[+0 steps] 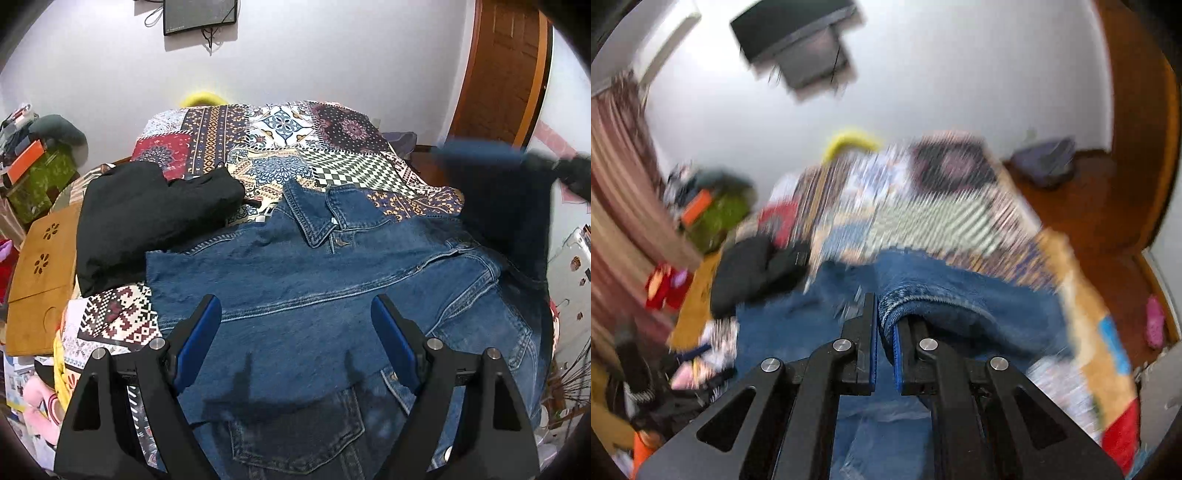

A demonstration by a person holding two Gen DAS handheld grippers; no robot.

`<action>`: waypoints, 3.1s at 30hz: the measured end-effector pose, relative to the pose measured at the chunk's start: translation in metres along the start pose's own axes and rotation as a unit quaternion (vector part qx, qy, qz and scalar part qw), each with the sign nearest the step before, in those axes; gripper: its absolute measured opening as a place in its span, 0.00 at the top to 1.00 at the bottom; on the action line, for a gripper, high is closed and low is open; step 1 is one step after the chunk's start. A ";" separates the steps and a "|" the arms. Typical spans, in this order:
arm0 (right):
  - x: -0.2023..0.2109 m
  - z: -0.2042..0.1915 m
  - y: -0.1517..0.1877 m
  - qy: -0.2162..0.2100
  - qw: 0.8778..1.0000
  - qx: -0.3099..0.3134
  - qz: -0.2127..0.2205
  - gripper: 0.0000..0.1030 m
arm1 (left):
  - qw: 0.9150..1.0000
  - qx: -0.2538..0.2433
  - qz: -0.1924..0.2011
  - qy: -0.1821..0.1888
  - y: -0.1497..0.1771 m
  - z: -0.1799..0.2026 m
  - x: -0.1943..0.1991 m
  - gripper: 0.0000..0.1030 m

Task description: Fold large clothes

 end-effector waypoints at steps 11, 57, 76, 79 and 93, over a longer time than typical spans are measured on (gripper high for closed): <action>-0.048 -0.015 0.055 0.024 0.992 0.039 -0.119 0.93 | 1.000 0.012 -0.015 0.011 0.016 -0.010 -0.005 0.20; 0.045 0.006 -0.046 -0.011 0.998 -0.045 0.038 0.91 | 0.999 0.027 0.005 0.023 0.015 -0.008 0.001 0.20; -0.129 -0.164 0.068 -0.051 0.959 0.157 -0.231 0.82 | 0.993 0.117 0.004 0.018 0.074 -0.084 0.036 0.20; -0.129 -0.163 0.076 -0.075 0.949 0.153 -0.264 0.58 | 0.991 0.128 -0.018 0.023 0.087 -0.088 0.026 0.20; -0.021 -0.044 0.048 0.048 0.989 0.102 -0.100 0.49 | 0.984 0.118 -0.076 0.107 0.076 -0.039 -0.012 0.20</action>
Point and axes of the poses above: each gripper's, at about its wrist camera, not at the fingertips, and x roughly against the way its jaws point, z to its right, y to its underside, the point moved 6 cm from there along -x, roughly the way its jaws point, and after that the axes turned 15 degrees about -z, right-handed, at the moved point
